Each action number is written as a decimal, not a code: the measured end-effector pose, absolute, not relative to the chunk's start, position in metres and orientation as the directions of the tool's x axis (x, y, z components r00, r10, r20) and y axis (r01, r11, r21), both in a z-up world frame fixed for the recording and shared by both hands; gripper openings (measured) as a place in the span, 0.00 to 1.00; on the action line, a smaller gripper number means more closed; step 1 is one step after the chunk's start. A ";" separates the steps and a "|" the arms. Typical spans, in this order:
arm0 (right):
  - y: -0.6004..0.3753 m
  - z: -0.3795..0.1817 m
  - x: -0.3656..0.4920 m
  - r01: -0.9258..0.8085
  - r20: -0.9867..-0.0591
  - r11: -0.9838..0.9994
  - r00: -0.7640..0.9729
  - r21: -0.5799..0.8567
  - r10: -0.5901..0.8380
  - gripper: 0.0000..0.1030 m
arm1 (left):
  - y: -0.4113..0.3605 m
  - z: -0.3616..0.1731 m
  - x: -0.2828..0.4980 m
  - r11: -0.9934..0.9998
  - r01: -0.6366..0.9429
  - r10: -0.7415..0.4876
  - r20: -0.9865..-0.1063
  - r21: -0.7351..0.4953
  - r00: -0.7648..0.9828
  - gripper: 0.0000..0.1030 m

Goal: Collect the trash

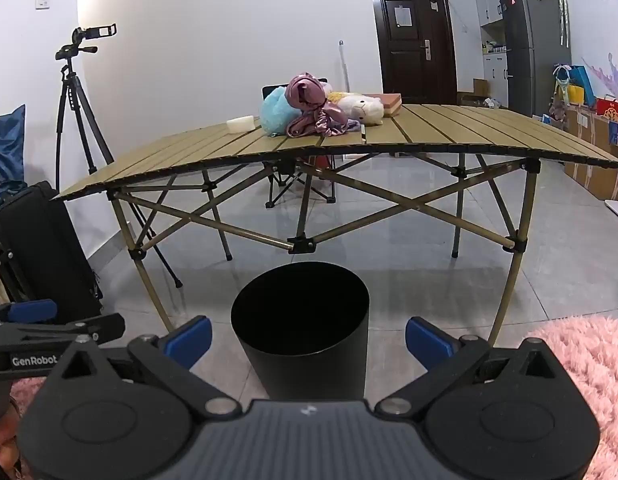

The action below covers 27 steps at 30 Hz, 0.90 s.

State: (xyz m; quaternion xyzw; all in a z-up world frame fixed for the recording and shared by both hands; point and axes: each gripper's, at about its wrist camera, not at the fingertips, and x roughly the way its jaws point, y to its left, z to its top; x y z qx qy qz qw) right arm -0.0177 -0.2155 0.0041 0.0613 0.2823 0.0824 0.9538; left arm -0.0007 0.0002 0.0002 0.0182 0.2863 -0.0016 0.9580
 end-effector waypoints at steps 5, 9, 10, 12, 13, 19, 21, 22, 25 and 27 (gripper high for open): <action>-0.215 0.001 -0.017 -0.123 -0.529 0.980 0.828 0.155 0.187 1.00 | 0.002 0.005 0.007 0.999 0.026 -0.008 -0.566 0.024 0.824 1.00; -0.216 0.003 -0.020 -0.125 -0.523 0.980 0.832 0.154 0.188 1.00 | 0.001 0.003 0.001 0.999 0.024 -0.003 -0.536 0.032 0.844 1.00; -0.215 0.003 -0.020 -0.126 -0.523 0.980 0.831 0.153 0.188 1.00 | 0.001 0.003 0.002 0.999 0.022 -0.001 -0.537 0.031 0.844 1.00; -0.216 0.002 -0.021 -0.125 -0.519 0.980 0.833 0.157 0.189 1.00 | -0.001 0.002 -0.002 0.999 0.018 0.006 -0.538 0.039 0.843 1.00; -0.216 0.001 -0.021 -0.125 -0.519 0.980 0.833 0.157 0.189 1.00 | -0.001 0.001 -0.002 0.999 0.019 0.005 -0.542 0.039 0.841 1.00; -0.216 0.003 -0.021 -0.126 -0.518 0.980 0.834 0.156 0.189 1.00 | -0.001 0.002 -0.002 0.999 0.022 0.002 -0.542 0.037 0.840 1.00; -0.216 0.004 -0.021 -0.125 -0.518 0.980 0.835 0.155 0.189 1.00 | 0.000 0.002 -0.002 0.999 0.024 -0.001 -0.541 0.035 0.841 1.00; -0.217 0.004 -0.021 -0.126 -0.517 0.980 0.835 0.156 0.189 1.00 | 0.000 0.002 -0.002 0.999 0.024 -0.002 -0.540 0.034 0.842 1.00; -0.217 0.004 -0.021 -0.126 -0.516 0.980 0.835 0.155 0.189 1.00 | 0.001 0.002 -0.002 0.999 0.024 -0.003 -0.539 0.031 0.842 1.00; -0.217 0.004 -0.021 -0.126 -0.516 0.980 0.836 0.155 0.189 1.00 | 0.000 0.003 -0.002 0.999 0.023 -0.002 -0.537 0.033 0.843 1.00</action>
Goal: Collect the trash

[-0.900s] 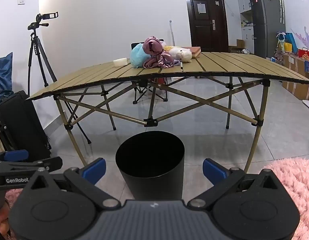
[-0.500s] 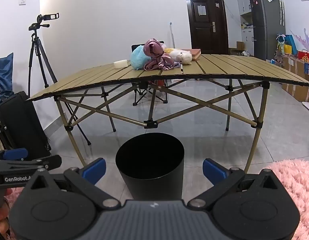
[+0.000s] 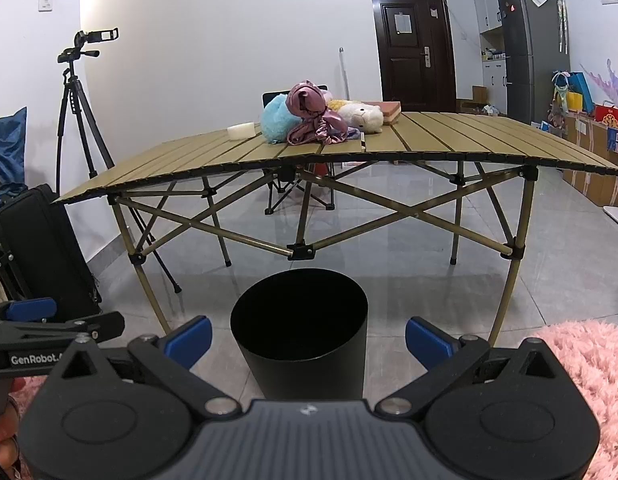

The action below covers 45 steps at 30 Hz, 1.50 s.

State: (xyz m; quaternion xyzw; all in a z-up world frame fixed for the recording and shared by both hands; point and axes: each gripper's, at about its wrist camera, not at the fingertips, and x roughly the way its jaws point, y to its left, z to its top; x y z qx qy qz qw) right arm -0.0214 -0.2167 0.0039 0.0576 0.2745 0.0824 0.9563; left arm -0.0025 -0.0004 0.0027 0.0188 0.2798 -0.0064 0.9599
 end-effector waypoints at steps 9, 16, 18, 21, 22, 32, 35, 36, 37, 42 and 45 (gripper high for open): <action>-0.216 0.008 -0.020 -0.124 -0.513 0.980 0.837 0.158 0.189 1.00 | 0.000 0.004 -0.004 0.999 0.024 -0.004 -0.536 0.031 0.845 1.00; -0.216 0.009 -0.020 -0.124 -0.512 0.980 0.838 0.158 0.189 1.00 | -0.001 0.005 -0.004 0.999 0.025 -0.004 -0.535 0.032 0.845 1.00; -0.216 0.007 -0.021 -0.124 -0.510 0.980 0.839 0.157 0.188 1.00 | -0.001 0.004 -0.004 0.999 0.024 -0.003 -0.536 0.033 0.844 1.00; -0.216 0.006 -0.021 -0.125 -0.510 0.980 0.839 0.157 0.189 1.00 | -0.002 0.004 -0.003 0.999 0.027 -0.003 -0.538 0.036 0.843 1.00; -0.216 0.006 -0.021 -0.125 -0.510 0.980 0.839 0.157 0.189 1.00 | -0.002 0.005 -0.004 0.999 0.028 -0.004 -0.538 0.036 0.843 1.00; -0.216 0.007 -0.021 -0.125 -0.509 0.980 0.840 0.156 0.188 1.00 | -0.003 0.005 -0.003 0.999 0.028 -0.004 -0.536 0.036 0.845 1.00; -0.216 0.007 -0.021 -0.125 -0.509 0.980 0.840 0.156 0.189 1.00 | -0.002 0.005 -0.003 0.999 0.028 -0.005 -0.534 0.035 0.845 1.00; -0.216 0.007 -0.021 -0.126 -0.509 0.980 0.840 0.156 0.189 1.00 | -0.002 0.005 -0.003 0.999 0.028 -0.005 -0.534 0.035 0.845 1.00; -0.216 0.007 -0.021 -0.125 -0.509 0.980 0.840 0.156 0.188 1.00 | -0.002 0.005 -0.003 0.999 0.028 -0.004 -0.534 0.036 0.845 1.00; -0.216 0.007 -0.021 -0.125 -0.508 0.980 0.840 0.155 0.188 1.00 | -0.002 0.006 -0.004 0.999 0.029 -0.006 -0.533 0.035 0.846 1.00; -0.216 0.007 -0.020 -0.126 -0.510 0.980 0.839 0.156 0.189 1.00 | -0.001 0.006 -0.004 0.999 0.029 -0.006 -0.533 0.035 0.846 1.00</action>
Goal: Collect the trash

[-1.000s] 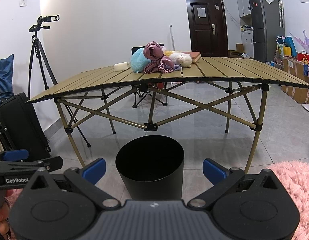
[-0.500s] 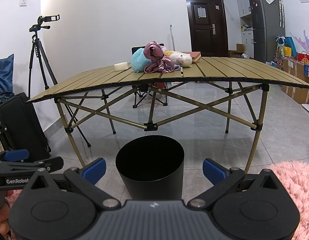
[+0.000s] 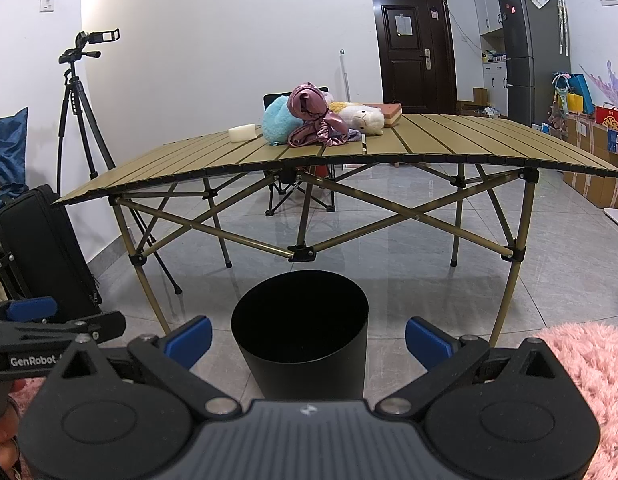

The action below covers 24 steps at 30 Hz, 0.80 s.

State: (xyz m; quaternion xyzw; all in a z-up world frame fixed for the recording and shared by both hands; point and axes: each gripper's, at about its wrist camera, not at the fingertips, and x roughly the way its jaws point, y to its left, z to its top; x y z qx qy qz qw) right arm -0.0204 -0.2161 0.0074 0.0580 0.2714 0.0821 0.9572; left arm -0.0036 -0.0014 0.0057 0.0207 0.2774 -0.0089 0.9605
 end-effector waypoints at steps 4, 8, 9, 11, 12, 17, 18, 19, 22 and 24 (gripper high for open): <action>-0.216 0.007 -0.020 -0.126 -0.509 0.980 0.840 0.155 0.188 1.00 | -0.001 0.006 -0.004 0.999 0.029 -0.006 -0.532 0.034 0.847 1.00; -0.216 0.007 -0.021 -0.126 -0.509 0.980 0.840 0.155 0.189 1.00 | -0.001 0.006 -0.004 0.999 0.029 -0.006 -0.532 0.034 0.847 1.00; -0.216 0.007 -0.021 -0.126 -0.509 0.980 0.840 0.155 0.189 1.00 | -0.001 0.006 -0.004 0.999 0.029 -0.006 -0.532 0.034 0.847 1.00; -0.216 0.007 -0.021 -0.126 -0.509 0.980 0.840 0.155 0.188 1.00 | -0.001 0.007 -0.004 0.999 0.029 -0.006 -0.531 0.034 0.847 1.00; -0.216 0.007 -0.021 -0.126 -0.509 0.980 0.840 0.155 0.188 1.00 | -0.002 0.007 -0.004 0.999 0.029 -0.006 -0.531 0.034 0.847 1.00; -0.216 0.007 -0.021 -0.126 -0.509 0.980 0.840 0.155 0.189 1.00 | -0.002 0.007 -0.003 0.999 0.029 -0.006 -0.531 0.034 0.847 1.00; -0.216 0.007 -0.021 -0.126 -0.509 0.980 0.840 0.155 0.189 1.00 | -0.002 0.007 -0.004 0.999 0.029 -0.006 -0.531 0.034 0.848 1.00; -0.216 0.006 -0.021 -0.126 -0.508 0.980 0.840 0.156 0.189 1.00 | -0.002 0.007 -0.004 0.999 0.029 -0.007 -0.530 0.034 0.848 1.00; -0.216 0.006 -0.021 -0.125 -0.508 0.980 0.841 0.155 0.188 1.00 | -0.002 0.007 -0.004 0.999 0.030 -0.008 -0.529 0.033 0.848 1.00; -0.217 0.009 -0.021 -0.120 -0.506 0.981 0.843 0.155 0.183 1.00 | -0.004 0.007 -0.003 0.999 0.035 -0.013 -0.528 0.032 0.849 1.00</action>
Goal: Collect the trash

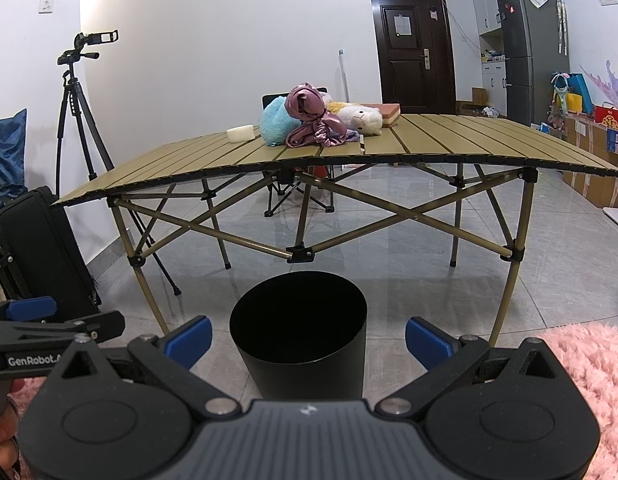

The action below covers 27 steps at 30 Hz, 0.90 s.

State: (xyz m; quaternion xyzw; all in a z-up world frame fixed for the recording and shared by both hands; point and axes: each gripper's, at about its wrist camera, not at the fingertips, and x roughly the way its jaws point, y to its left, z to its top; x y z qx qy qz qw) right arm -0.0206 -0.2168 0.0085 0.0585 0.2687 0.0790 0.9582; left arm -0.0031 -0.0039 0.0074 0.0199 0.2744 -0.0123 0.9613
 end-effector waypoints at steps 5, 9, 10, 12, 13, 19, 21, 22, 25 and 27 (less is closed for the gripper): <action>-0.220 0.013 -0.015 -0.101 -0.495 0.985 0.854 0.143 0.159 1.00 | -0.007 0.010 0.006 0.999 0.045 -0.026 -0.526 0.023 0.850 1.00; -0.226 0.013 -0.007 -0.086 -0.474 0.987 0.869 0.136 0.141 1.00 | -0.006 0.017 0.016 0.999 0.044 -0.038 -0.518 -0.001 0.855 1.00; -0.227 0.013 -0.005 -0.082 -0.469 0.988 0.872 0.133 0.136 1.00 | -0.006 0.019 0.020 0.999 0.043 -0.041 -0.518 -0.008 0.854 1.00; -0.230 0.015 0.002 -0.073 -0.462 0.989 0.878 0.131 0.126 1.00 | -0.007 0.022 0.027 0.999 0.043 -0.045 -0.518 -0.016 0.854 1.00; -0.232 0.016 0.004 -0.072 -0.458 0.989 0.880 0.132 0.125 1.00 | -0.007 0.023 0.031 0.999 0.042 -0.046 -0.517 -0.020 0.855 1.00; -0.237 0.023 0.030 -0.063 -0.406 0.991 0.908 0.118 0.106 1.00 | -0.010 0.035 0.055 1.000 0.028 -0.032 -0.495 -0.014 0.869 1.00; -0.237 0.026 0.041 -0.064 -0.388 0.992 0.916 0.113 0.103 1.00 | -0.012 0.040 0.064 1.000 0.025 -0.024 -0.479 -0.005 0.878 1.00; -0.237 0.029 0.047 -0.068 -0.379 0.992 0.919 0.110 0.105 1.00 | -0.013 0.042 0.068 1.000 0.024 -0.022 -0.471 -0.001 0.882 1.00; -0.235 0.036 0.065 -0.079 -0.349 0.993 0.931 0.087 0.104 1.00 | -0.014 0.050 0.086 1.000 0.022 -0.021 -0.454 -0.003 0.891 1.00; -0.234 0.040 0.079 -0.093 -0.333 0.993 0.936 0.076 0.113 1.00 | -0.017 0.056 0.100 1.000 0.020 -0.021 -0.444 -0.006 0.896 1.00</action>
